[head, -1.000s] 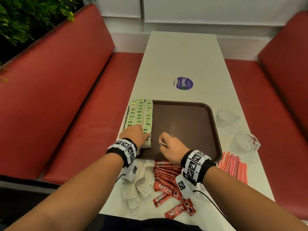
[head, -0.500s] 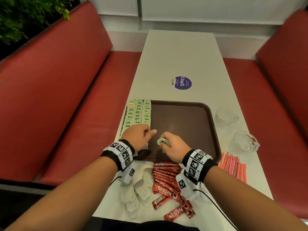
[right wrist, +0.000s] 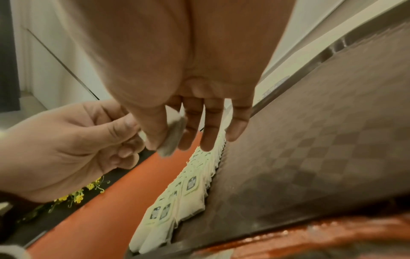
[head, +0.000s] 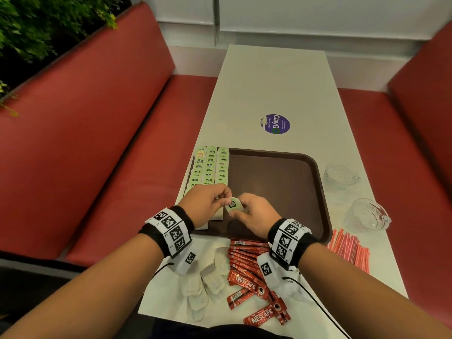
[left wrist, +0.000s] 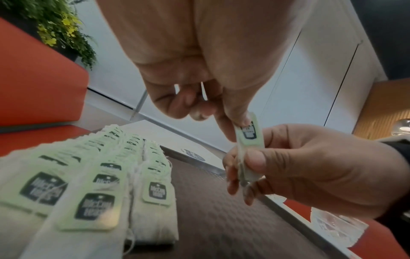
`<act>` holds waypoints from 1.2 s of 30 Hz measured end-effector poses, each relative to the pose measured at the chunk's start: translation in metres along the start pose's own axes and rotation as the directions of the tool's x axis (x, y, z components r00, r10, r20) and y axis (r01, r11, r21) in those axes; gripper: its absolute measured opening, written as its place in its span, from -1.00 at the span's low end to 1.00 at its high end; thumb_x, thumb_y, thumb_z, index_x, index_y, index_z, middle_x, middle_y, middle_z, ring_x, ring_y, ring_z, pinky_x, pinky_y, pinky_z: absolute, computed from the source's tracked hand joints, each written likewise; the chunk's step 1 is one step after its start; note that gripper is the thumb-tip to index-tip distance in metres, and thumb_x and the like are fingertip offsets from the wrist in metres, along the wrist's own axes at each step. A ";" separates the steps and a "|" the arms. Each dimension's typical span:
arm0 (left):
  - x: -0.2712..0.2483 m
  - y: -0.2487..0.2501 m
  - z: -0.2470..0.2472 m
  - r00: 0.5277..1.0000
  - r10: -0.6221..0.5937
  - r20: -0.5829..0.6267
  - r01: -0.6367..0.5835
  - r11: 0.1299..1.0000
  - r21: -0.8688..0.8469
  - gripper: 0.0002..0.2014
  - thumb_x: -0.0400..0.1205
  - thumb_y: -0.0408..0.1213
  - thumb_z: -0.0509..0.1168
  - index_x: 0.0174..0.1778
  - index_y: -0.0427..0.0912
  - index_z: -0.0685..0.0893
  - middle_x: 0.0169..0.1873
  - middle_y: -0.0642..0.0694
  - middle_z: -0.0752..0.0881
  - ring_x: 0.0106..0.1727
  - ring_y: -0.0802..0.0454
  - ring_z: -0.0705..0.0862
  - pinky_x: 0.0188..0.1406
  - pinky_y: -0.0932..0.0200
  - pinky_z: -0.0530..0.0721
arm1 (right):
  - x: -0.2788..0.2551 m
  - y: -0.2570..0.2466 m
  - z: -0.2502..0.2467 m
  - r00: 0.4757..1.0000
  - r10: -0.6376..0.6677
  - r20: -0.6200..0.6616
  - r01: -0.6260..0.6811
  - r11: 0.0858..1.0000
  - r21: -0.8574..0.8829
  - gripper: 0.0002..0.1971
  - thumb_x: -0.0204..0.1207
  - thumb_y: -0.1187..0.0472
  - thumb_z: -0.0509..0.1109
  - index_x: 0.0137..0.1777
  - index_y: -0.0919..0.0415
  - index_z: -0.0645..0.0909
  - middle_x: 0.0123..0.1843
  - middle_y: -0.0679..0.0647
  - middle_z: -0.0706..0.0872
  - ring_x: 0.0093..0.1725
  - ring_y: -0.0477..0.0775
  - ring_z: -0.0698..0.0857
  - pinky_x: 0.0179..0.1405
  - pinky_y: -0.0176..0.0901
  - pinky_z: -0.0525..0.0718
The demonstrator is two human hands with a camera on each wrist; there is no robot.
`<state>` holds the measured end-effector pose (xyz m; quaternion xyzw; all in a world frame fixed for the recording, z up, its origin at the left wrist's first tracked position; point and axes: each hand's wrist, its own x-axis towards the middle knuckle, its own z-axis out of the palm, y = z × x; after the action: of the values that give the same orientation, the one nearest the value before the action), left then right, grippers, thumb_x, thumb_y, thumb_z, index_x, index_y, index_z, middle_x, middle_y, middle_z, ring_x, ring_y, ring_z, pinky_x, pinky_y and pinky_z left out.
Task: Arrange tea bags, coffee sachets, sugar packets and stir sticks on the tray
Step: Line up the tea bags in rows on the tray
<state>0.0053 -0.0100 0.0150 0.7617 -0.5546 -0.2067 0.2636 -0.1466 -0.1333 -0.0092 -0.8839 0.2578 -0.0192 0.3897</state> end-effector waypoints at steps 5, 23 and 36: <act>0.002 -0.016 -0.002 0.973 -0.182 0.144 0.158 0.974 0.160 -0.93 0.70 -0.15 0.33 0.05 0.05 0.70 -0.20 0.13 0.68 -0.13 0.08 0.63 -0.05 0.13 0.59 | -0.004 0.014 0.000 0.971 0.117 0.210 -0.085 0.984 -0.157 -0.68 0.58 0.04 0.49 0.31 0.03 0.64 0.11 -0.09 0.74 0.08 -0.06 0.69 0.16 -0.15 0.66; 0.007 -0.023 0.023 0.944 -0.232 0.234 0.094 0.871 0.483 -0.75 0.55 -0.04 0.47 0.13 0.08 0.74 0.14 0.07 0.60 0.23 0.02 0.55 0.17 0.03 0.61 | -0.013 0.017 -0.005 0.920 0.205 0.333 -0.111 0.954 -0.280 -0.84 0.57 0.09 0.52 0.10 0.03 0.83 0.05 -0.07 0.84 0.07 -0.05 0.75 0.21 -0.10 0.72; 0.001 -0.019 0.017 0.976 -0.177 0.124 0.113 0.907 0.405 -0.72 0.57 0.00 0.44 0.18 0.08 0.69 0.16 0.06 0.60 0.23 0.02 0.57 0.19 0.05 0.59 | -0.018 -0.004 0.001 0.954 0.052 0.296 0.038 0.956 -0.290 -0.80 0.57 0.02 0.46 0.13 0.02 0.74 0.07 -0.06 0.76 0.05 -0.01 0.71 0.13 -0.10 0.69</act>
<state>0.0092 -0.0088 -0.0107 0.8196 -0.5456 -0.1692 0.0437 -0.1604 -0.1224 -0.0042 -0.9235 0.1985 0.1550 0.2892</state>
